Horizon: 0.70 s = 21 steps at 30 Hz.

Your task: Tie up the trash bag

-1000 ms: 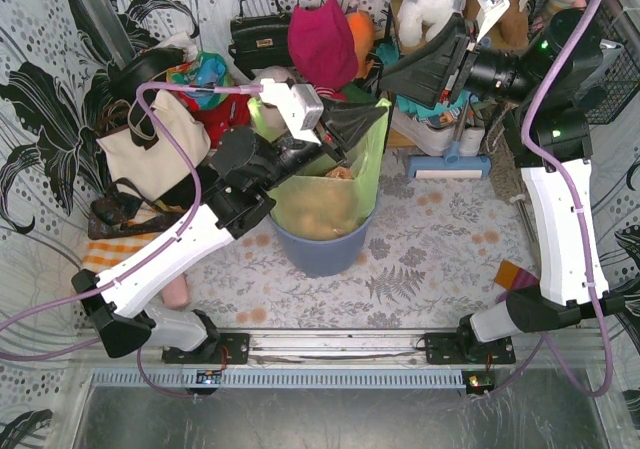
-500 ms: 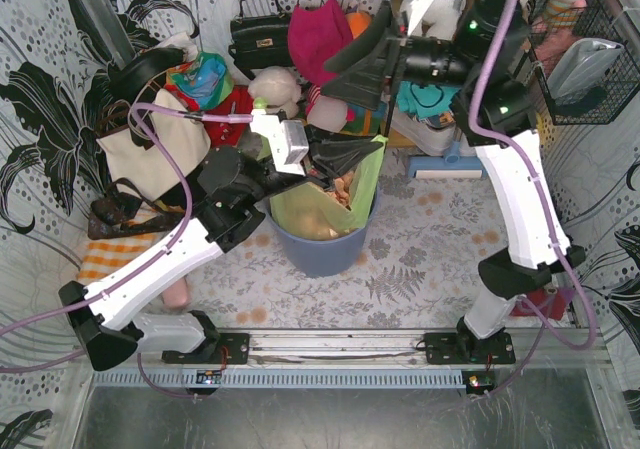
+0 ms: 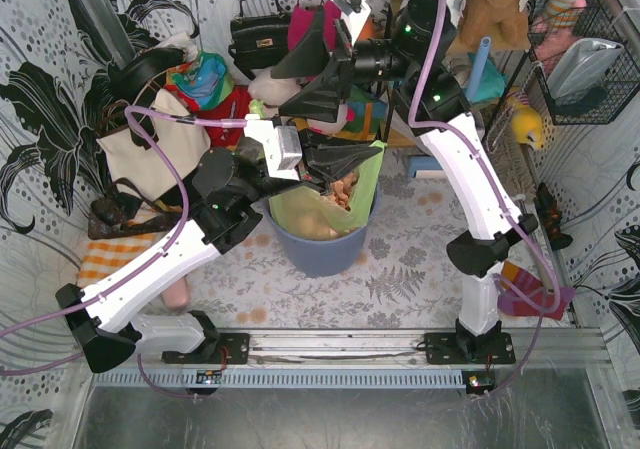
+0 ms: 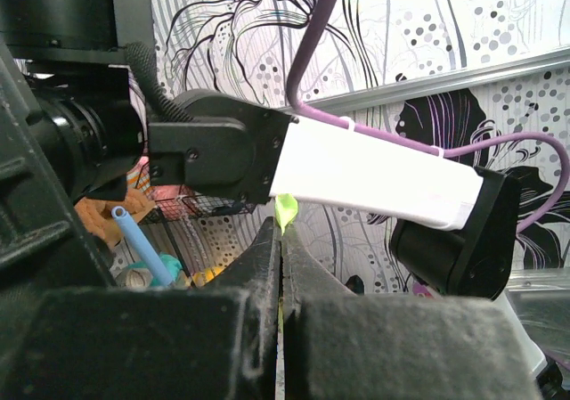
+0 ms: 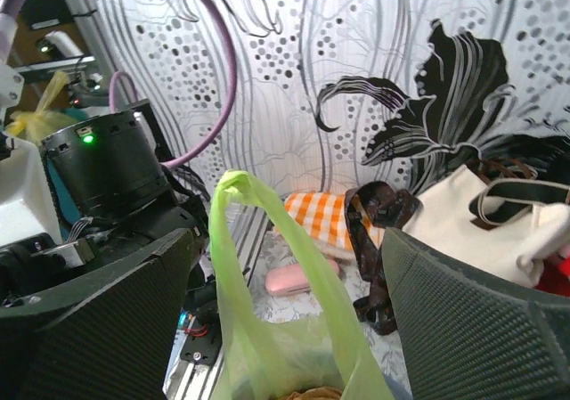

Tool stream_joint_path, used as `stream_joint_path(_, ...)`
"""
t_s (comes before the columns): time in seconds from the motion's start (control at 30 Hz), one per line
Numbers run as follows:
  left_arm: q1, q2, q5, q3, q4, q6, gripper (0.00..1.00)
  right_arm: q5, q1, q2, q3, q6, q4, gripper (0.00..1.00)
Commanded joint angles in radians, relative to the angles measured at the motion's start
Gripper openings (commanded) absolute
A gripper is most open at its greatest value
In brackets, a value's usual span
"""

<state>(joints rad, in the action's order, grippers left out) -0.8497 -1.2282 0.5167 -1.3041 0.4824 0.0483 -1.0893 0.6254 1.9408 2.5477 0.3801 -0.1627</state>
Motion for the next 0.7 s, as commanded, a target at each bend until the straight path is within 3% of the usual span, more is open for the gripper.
stream_joint_path(0.0, 0.008, 0.019, 0.021, 0.003, 0.038, 0.004, 0.0, -0.116, 0.022, 0.048, 0.05, 0.079, 0.232, 0.86)
stream_joint_path(0.33, 0.008, 0.022, 0.037, 0.009, 0.025, 0.011, 0.0, -0.079, 0.072, 0.115, 0.074, 0.122, 0.292, 0.77)
stream_joint_path(0.67, 0.008, 0.027, 0.049, 0.02, 0.031, 0.007, 0.0, -0.067, 0.117, 0.122, 0.073, 0.122, 0.318, 0.56)
